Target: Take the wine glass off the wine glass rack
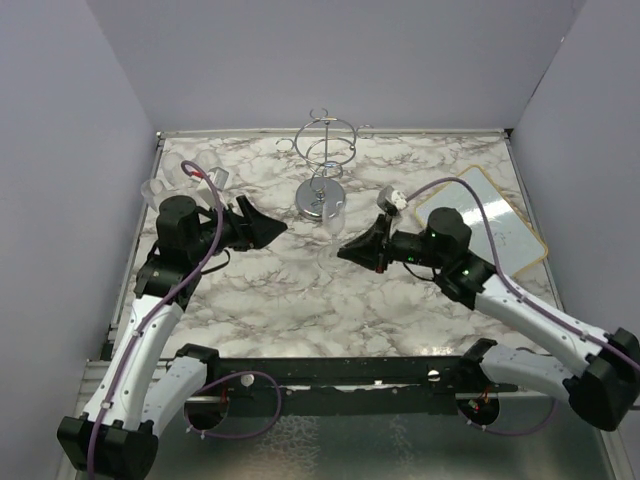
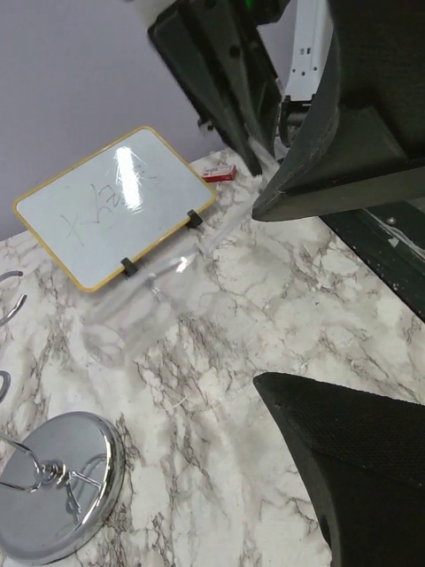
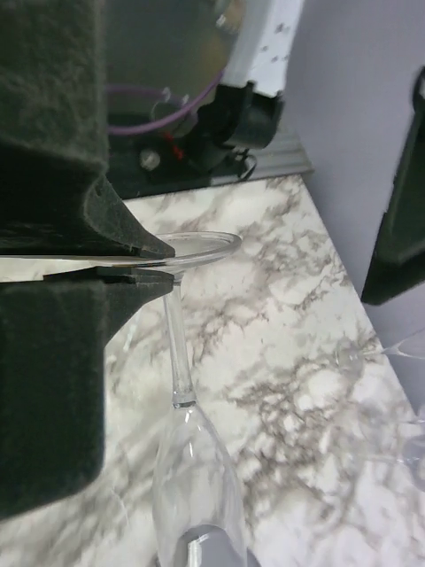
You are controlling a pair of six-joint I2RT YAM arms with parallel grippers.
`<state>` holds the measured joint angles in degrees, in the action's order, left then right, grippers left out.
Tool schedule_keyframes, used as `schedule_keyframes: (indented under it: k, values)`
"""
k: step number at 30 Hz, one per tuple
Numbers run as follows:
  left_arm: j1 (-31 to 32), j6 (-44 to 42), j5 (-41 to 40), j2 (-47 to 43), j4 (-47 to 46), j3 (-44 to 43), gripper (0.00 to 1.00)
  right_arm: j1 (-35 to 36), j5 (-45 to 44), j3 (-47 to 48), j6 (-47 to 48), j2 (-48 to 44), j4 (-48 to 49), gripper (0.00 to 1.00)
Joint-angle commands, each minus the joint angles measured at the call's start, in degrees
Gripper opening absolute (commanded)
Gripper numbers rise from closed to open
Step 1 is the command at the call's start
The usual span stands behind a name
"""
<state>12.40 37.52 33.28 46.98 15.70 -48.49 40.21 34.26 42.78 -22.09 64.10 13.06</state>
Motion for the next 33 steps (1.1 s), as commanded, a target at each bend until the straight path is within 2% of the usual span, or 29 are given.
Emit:
schedule_keyframes:
  k: [1,3,6,12,15,19,26,30,33]
  values:
    - [0.12,-2.36,-2.65,0.47,1.55,-1.99,0.71,-0.04,4.05,-3.5,37.6,-11.17,-13.23,0.01]
    - [0.06,-2.28,-2.24,1.17,1.24,-2.28,0.71,-0.05,7.76,-5.4,52.06,-16.24,-18.4,0.01]
    - [0.13,-1.97,-1.18,2.06,1.01,-2.75,0.71,-0.05,10.67,-8.64,65.39,-22.54,-21.7,0.01]
    - [0.08,-1.22,1.27,2.68,1.03,-3.76,0.71,-0.08,11.9,-9.4,82.39,-24.4,-27.54,0.01]
    - [0.03,-1.49,1.29,2.19,1.7,-4.51,0.71,0.03,15.37,-9.3,89.19,-24.71,-28.97,0.01]
    - [0.07,-3.78,-2.54,1.61,5.48,-7.24,0.71,0.05,18.6,-10.34,97.9,-25.27,-28.2,0.01]
    - [0.08,-8.52,-15.8,-0.74,13.73,-14.57,0.72,0.05,9.47,-13.09,114.59,-21.56,-23.42,0.01]
    - [0.12,-9.43,-16.37,-1.89,14.81,-16.81,0.74,0.14,3.65,-14.79,123.61,-19.7,-19.77,0.01]
    - [0.03,-9.94,-13.42,-1.56,15.97,-17.71,0.76,0.26,0.1,-14.42,129.71,-18.67,-20.62,0.01]
